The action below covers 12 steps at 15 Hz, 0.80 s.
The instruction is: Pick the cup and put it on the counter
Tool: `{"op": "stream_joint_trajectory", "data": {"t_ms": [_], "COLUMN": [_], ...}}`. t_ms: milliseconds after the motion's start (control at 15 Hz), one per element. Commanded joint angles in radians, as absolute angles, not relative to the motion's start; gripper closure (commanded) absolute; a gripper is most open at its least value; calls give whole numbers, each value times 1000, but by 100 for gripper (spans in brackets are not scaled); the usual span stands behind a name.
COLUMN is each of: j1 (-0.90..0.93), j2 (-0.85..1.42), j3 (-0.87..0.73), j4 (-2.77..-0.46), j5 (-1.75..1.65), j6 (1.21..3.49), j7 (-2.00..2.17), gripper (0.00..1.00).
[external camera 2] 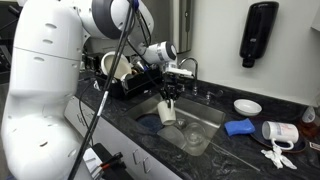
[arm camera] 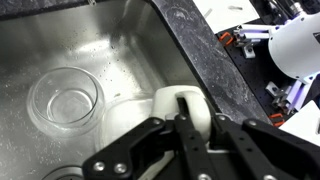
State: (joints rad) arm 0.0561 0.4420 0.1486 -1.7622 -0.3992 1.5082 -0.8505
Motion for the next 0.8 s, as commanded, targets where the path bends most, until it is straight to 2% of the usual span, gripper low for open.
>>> {"op": "stream_joint_trajectory", "data": {"t_ms": [0, 733], "j1": [83, 84], "j2": [494, 512], "j3": [136, 137], "j4": [-1677, -1694], "j5": [-449, -465], "j6": [1438, 1459], "j7": [-865, -835], "gripper": [96, 96]}}
